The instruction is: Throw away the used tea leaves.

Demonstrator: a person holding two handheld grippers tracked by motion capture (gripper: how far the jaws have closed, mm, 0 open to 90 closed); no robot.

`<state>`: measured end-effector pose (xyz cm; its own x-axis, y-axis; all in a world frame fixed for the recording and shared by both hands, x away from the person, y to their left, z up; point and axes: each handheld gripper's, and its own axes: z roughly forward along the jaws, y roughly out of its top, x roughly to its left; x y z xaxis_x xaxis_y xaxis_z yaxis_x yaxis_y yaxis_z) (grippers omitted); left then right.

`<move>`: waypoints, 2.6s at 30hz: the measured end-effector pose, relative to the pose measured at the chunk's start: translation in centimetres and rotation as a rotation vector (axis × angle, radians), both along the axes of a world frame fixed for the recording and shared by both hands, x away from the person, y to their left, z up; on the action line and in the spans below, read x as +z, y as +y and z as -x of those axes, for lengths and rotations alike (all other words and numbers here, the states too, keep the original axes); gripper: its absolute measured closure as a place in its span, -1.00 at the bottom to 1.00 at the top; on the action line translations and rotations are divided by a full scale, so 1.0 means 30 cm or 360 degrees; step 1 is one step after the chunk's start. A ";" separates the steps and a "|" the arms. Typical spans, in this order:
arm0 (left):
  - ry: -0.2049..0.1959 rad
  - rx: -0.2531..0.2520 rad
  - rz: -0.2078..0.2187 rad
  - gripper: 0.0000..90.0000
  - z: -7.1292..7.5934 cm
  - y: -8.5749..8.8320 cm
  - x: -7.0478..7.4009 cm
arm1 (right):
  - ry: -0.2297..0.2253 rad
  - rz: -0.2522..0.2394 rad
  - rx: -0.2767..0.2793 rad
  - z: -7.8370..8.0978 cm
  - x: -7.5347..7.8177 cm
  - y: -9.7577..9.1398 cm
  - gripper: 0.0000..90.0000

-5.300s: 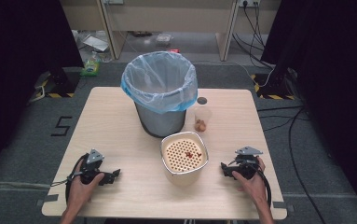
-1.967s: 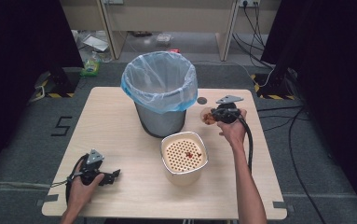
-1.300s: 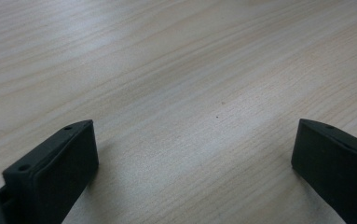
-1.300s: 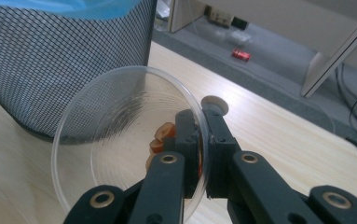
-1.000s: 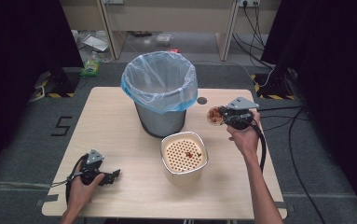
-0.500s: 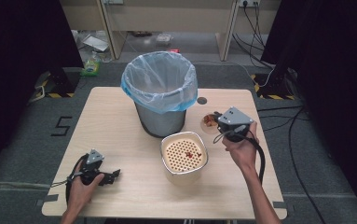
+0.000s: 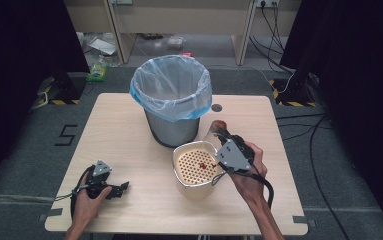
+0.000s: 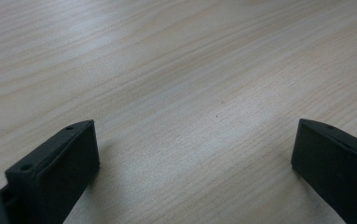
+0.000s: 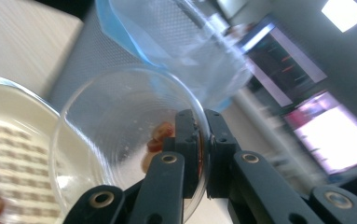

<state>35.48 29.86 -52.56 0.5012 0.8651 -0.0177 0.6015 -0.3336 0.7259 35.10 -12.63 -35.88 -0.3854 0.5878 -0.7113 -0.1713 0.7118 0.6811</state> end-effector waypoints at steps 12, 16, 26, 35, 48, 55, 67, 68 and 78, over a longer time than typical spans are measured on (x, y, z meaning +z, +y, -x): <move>0.0001 0.0002 0.0002 -1.00 0.000 0.000 0.000 | -0.0384 0.0161 0.0045 0.033 -0.030 0.098 0.95; 0.0000 0.0001 0.0001 -1.00 0.000 0.000 0.000 | -0.0506 0.0218 0.0042 0.050 -0.034 0.119 0.95; 0.0001 0.0001 0.0001 -1.00 0.000 0.000 0.000 | -0.0599 0.0424 0.0027 0.035 -0.091 0.147 0.95; 0.0002 0.0001 0.0001 -1.00 0.000 0.000 0.000 | -0.0711 0.0574 0.0016 0.039 -0.124 0.161 0.95; 0.0001 0.0001 0.0002 -1.00 0.000 0.000 0.000 | -0.0730 0.0557 0.0051 0.052 -0.119 0.160 0.95; 0.0001 0.0001 0.0002 -1.00 0.000 0.000 0.000 | -0.0738 0.0576 0.0027 0.044 -0.141 0.155 0.95; 0.0000 0.0000 0.0001 -1.00 0.000 0.000 0.000 | -0.0800 0.0631 0.0018 0.053 -0.141 0.161 0.95; -0.0001 0.0000 0.0000 -1.00 0.000 0.000 0.000 | -0.0811 0.0632 0.0035 0.060 -0.143 0.164 0.95; 0.0001 0.0001 0.0002 -1.00 0.000 0.000 0.000 | -0.0823 0.0637 0.0026 0.067 -0.129 0.164 0.95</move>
<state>35.49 29.87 -52.56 0.5008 0.8653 -0.0194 0.6022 -0.3322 0.7260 33.08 -7.70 -39.77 0.0585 0.2361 -0.9700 -0.4190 0.8877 0.1908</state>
